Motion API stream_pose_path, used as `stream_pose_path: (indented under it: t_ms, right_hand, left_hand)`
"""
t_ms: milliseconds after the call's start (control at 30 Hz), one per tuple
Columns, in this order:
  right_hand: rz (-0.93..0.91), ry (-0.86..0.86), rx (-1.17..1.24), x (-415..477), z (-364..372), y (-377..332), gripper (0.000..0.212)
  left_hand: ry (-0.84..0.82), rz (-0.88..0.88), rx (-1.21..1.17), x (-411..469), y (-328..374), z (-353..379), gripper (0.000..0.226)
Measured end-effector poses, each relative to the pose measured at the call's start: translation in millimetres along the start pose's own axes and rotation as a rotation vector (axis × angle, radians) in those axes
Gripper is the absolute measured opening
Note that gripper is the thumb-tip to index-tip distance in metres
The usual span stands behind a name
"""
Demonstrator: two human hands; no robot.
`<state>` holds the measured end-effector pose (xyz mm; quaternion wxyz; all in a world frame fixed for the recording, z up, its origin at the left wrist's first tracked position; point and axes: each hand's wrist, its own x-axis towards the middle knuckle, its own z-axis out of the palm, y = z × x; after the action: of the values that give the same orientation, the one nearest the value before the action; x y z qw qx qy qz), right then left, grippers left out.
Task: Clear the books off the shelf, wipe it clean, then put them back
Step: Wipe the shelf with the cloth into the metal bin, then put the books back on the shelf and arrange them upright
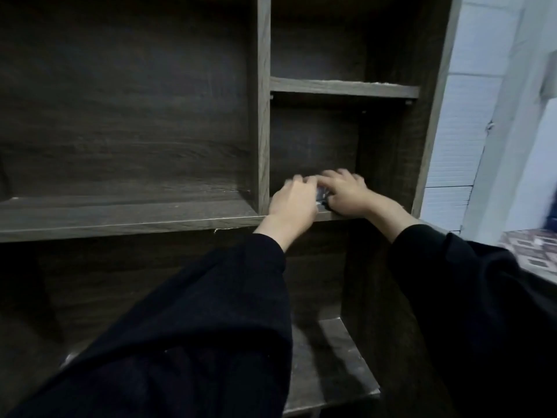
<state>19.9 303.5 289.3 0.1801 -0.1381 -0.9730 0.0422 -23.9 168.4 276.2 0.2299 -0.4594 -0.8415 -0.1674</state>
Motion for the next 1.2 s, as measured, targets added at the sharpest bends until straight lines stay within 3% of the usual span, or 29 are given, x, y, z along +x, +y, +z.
stream_pose_path:
  t_ms: [100,233,300,400,467,533,600,733,867,1067,1200]
  right_hand:
    - [0.079,-0.138,0.076,3,7,3,0.054]
    - [0.122,-0.130,0.113,2,5,0,0.050]
    - [0.100,-0.012,0.117,0,9,3,0.051]
    - [0.016,0.393,0.294,-24,13,-10,0.060]
    - [-0.034,0.650,0.389,-57,19,-33,0.052]
    - [-0.111,0.776,0.473,-94,34,-62,0.044]
    - [-0.164,0.792,0.562,-125,61,-87,0.041]
    - [-0.151,0.607,0.702,-180,148,-126,0.038]
    - [0.015,0.302,0.780,-223,262,-149,0.038]
    - [0.401,-0.316,0.693,-285,396,-157,0.037]
    - [0.503,-0.696,0.489,-317,443,-156,0.052]
  left_hand:
    - [-0.155,0.019,0.012,2,-2,2,0.039]
    - [-0.261,-0.021,-0.067,4,-4,1,0.047]
    - [-0.202,-0.017,-0.138,-2,-4,0,0.049]
    - [0.032,0.028,-0.312,-31,-3,-8,0.049]
    - [0.195,0.063,-0.377,-64,-4,-10,0.044]
    - [0.312,0.083,-0.398,-104,-10,-7,0.038]
    - [0.390,0.084,-0.399,-147,-20,7,0.035]
    - [0.376,-0.072,-0.436,-236,-52,55,0.034]
    - [0.222,-0.328,-0.479,-325,-89,114,0.036]
    - [-0.138,-0.835,-0.593,-437,-121,205,0.029]
    - [-0.502,-0.986,-0.711,-494,-128,263,0.061]
